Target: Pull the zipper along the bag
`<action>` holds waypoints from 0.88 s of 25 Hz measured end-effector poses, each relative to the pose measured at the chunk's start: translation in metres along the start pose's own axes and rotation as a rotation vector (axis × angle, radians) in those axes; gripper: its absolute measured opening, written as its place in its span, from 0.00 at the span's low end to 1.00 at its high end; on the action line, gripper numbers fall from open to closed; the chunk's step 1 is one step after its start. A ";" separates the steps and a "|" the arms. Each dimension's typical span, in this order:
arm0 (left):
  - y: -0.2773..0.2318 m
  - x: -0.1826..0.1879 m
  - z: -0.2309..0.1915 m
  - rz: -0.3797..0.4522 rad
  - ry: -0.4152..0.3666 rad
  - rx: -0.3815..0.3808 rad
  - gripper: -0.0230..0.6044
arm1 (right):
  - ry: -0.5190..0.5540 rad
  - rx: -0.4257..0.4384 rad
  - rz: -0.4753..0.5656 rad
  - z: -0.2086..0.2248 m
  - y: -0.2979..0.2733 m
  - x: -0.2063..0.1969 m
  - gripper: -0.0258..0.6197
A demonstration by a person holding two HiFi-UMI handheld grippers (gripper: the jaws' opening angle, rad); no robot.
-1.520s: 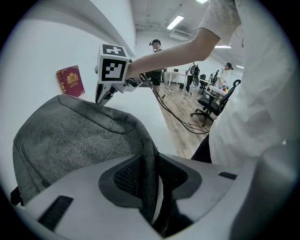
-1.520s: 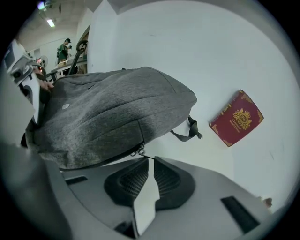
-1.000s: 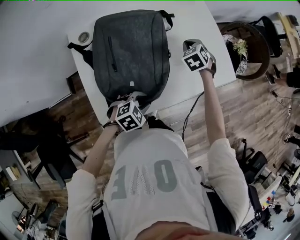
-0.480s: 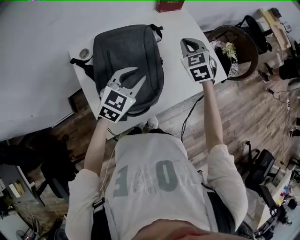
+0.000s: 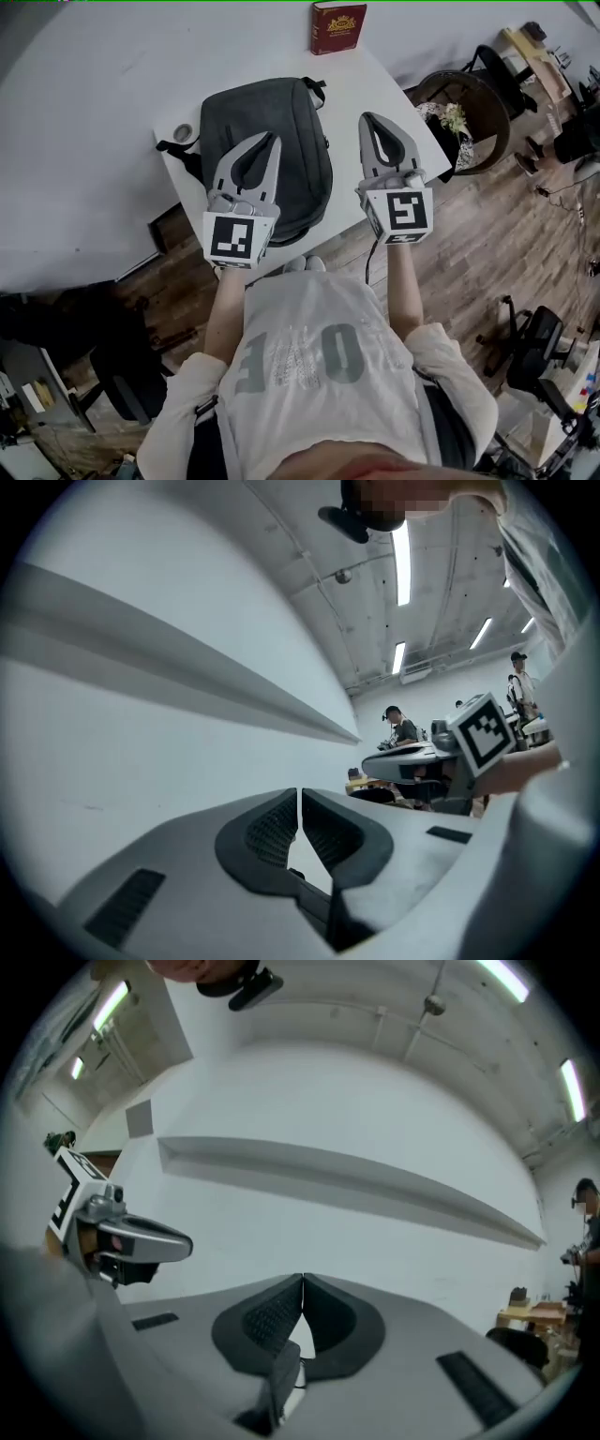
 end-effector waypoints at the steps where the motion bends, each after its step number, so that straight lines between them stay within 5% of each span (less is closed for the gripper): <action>1: 0.004 0.002 0.002 0.047 -0.007 0.016 0.10 | -0.021 -0.006 0.018 -0.007 0.009 0.000 0.08; 7: 0.029 0.000 0.000 0.166 0.017 0.117 0.10 | -0.096 -0.017 -0.001 -0.044 0.046 -0.015 0.08; 22: 0.032 -0.012 -0.004 0.147 0.029 0.126 0.10 | -0.109 -0.030 -0.050 -0.051 0.054 -0.022 0.08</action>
Point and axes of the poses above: the fingertips, and each gripper's own axes: y backward along the fingers, z to its right, x out of its top, the point moved 10 cm from there along y, backward along the fingers, and after that the axes turned 13 degrees about y, right-handed, at the moved point
